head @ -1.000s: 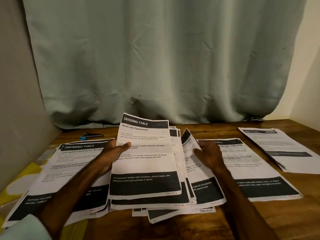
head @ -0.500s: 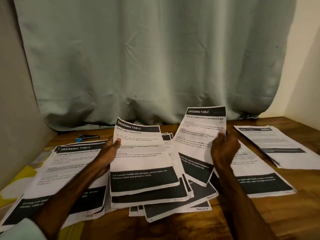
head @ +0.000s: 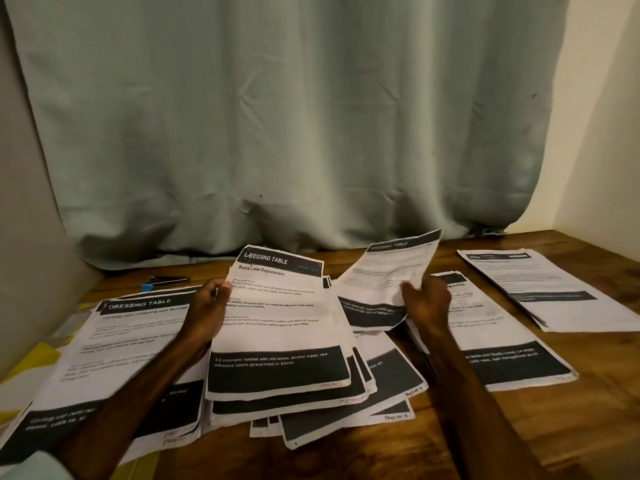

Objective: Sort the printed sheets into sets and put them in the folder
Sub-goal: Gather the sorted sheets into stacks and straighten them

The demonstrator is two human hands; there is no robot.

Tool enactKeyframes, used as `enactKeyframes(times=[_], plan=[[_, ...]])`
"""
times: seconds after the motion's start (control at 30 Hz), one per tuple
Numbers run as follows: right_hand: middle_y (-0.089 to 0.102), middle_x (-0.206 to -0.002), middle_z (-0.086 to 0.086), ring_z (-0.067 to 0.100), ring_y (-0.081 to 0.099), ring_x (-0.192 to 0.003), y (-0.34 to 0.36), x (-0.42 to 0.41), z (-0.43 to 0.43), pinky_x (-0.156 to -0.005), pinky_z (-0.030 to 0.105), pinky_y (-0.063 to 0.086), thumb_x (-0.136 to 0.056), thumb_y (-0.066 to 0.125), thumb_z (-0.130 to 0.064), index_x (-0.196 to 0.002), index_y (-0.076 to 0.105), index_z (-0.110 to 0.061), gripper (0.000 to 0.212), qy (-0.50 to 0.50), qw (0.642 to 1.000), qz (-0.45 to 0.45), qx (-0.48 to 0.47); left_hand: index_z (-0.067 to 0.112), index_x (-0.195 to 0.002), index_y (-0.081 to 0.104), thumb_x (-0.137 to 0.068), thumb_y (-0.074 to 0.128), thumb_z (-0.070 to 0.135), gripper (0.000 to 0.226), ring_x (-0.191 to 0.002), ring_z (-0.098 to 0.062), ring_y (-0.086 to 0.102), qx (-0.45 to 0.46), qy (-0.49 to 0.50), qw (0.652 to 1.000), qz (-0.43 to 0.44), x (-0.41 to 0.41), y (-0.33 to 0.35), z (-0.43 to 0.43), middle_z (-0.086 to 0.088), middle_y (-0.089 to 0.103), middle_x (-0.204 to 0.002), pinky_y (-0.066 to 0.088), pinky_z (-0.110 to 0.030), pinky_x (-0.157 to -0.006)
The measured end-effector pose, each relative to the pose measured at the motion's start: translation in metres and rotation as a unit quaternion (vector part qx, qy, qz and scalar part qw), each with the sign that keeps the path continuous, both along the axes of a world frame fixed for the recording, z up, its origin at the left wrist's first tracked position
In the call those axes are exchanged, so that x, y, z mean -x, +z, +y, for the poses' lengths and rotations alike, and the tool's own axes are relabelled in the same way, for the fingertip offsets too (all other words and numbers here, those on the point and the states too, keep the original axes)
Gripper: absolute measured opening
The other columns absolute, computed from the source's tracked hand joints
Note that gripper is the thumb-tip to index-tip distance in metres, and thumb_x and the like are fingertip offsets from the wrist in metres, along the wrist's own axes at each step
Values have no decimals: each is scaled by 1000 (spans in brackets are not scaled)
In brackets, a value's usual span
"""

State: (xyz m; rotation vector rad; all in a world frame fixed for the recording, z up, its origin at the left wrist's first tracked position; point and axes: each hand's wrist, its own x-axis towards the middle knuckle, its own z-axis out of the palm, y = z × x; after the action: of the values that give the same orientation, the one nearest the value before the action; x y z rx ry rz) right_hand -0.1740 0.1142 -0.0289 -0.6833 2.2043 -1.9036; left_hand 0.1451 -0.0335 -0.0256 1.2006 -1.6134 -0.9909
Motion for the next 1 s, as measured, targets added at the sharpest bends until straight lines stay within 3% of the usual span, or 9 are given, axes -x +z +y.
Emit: enactKeyframes(times=[0.13,0.2,0.27,0.4,0.5,0.57,0.7,0.87,1.0], plan=[[63,-135,18,33,62,-121,17,0,12,-94,35,48,-100,64,-13,-133,59,0,36,-130,985,41,106,11,-127,58,-109,42,30,31,-74,-16,60,-16,-3,1000,16,2,-3,-1,-22,66,-117,44,-25,-60],[62,-136,13,22,62,-116,21,-2,15,-95,34,49,-100,63,-16,-136,56,-5,38,-145,972,62,172,12,-126,58,-110,39,28,29,-80,-26,65,-32,-3,999,27,3,-3,-3,-28,65,-120,44,-25,-60],[62,-132,5,12,59,-110,21,-6,17,-91,32,49,-100,64,-17,-138,54,-8,40,-134,965,73,212,15,-121,58,-110,39,28,26,-80,-20,64,-60,4,997,50,2,-4,-8,-22,66,-121,47,-27,-62],[65,-131,9,8,59,-102,19,-9,14,-85,30,53,-100,64,-21,-134,55,-9,37,-99,972,85,197,9,-133,57,-110,41,26,33,-74,-14,58,-107,31,991,70,3,-3,-12,-12,62,-112,43,-25,-56],[65,-131,9,9,60,-96,20,-11,12,-71,15,46,-100,63,-26,-133,56,-9,38,-73,983,72,153,7,-135,57,-109,43,22,32,-73,-15,55,-121,42,989,71,1,-3,-17,-14,62,-115,42,-25,-57],[66,-131,9,14,66,-99,19,-11,10,-70,19,51,-100,63,-26,-134,57,-11,38,-46,986,59,148,5,-135,57,-109,45,24,35,-77,-17,57,-130,43,988,70,-1,-4,-20,-19,63,-125,45,-27,-62],[69,-129,3,21,71,-107,17,-17,4,-87,47,61,-98,66,-30,-132,60,-18,37,27,984,29,171,3,-131,58,-109,43,23,33,-74,-19,58,-153,30,984,81,-4,0,-17,-10,62,-95,47,-28,-62],[72,-117,-1,7,73,-93,14,-26,1,-71,24,61,-100,63,-18,-126,63,-14,26,164,974,19,152,6,-124,60,-109,44,25,30,-74,-23,61,-166,27,980,106,-5,6,-9,-11,63,-94,54,-25,-47],[75,-113,1,11,76,-89,15,-39,-1,-66,23,60,-100,62,-14,-113,64,-25,17,292,954,-12,67,10,-122,60,-109,42,22,25,-74,-22,61,-165,21,979,121,-4,6,-5,-8,64,-92,50,-19,-38]])
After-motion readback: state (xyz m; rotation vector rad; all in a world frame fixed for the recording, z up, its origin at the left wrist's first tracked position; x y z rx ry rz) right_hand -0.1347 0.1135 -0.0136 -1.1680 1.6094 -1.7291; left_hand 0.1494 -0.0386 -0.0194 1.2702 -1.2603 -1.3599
